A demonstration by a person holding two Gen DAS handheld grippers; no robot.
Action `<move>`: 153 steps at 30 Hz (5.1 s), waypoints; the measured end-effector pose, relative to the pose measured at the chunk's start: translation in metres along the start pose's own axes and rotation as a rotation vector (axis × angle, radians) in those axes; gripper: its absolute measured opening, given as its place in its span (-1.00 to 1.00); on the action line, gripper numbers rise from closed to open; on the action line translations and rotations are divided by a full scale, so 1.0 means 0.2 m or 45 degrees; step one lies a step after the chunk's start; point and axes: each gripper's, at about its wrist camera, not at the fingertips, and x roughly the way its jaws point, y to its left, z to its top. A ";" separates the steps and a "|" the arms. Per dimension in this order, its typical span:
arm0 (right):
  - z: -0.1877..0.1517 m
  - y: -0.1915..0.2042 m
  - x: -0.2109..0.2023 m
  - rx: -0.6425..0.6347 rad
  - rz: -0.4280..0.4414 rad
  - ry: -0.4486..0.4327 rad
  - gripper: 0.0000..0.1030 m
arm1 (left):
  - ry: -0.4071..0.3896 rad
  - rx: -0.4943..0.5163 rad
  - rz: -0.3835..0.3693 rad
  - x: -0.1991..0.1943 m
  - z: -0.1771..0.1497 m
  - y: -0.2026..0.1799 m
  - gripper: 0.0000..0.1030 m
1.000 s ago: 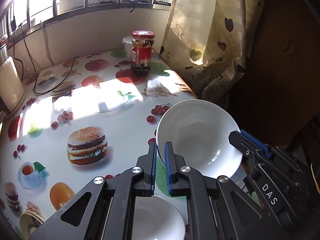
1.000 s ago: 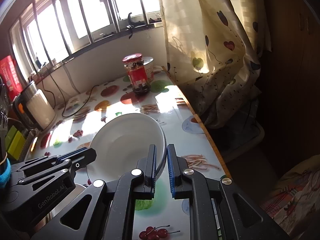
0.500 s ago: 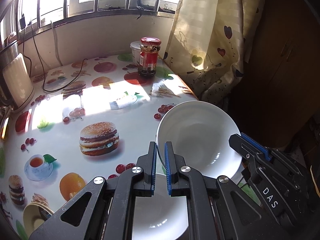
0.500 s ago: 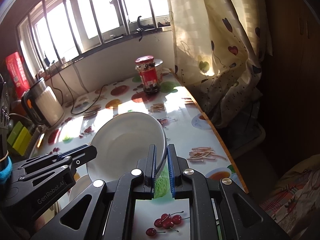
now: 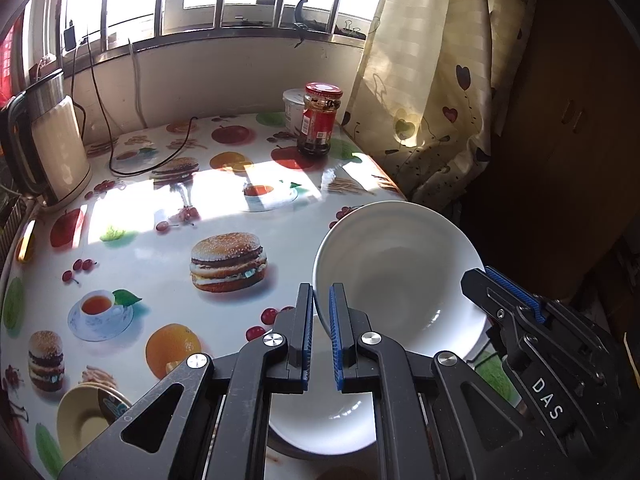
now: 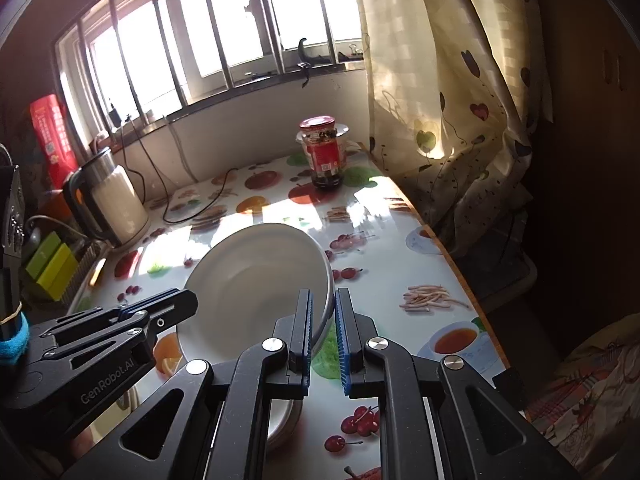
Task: Organize plates and bowls
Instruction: 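Lower the striped white bowl onto the white bowls in the steel bowl, then open both tools to release the striped white bowl, then close the left tool on the steel bowl rim while the right tool grips it too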
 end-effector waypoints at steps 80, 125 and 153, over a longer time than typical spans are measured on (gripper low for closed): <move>-0.30 0.11 0.09 -0.014 0.063 0.147 -0.77 | 0.112 -0.074 0.060 0.01 -0.29 0.15 -0.84; -0.31 0.10 -0.10 -0.007 0.083 0.043 0.02 | -0.004 -0.085 0.041 -0.18 -0.38 0.22 -0.17; -0.50 -0.14 -0.06 0.129 0.058 0.105 0.04 | 0.063 -0.176 0.053 -0.09 -0.55 0.30 -0.17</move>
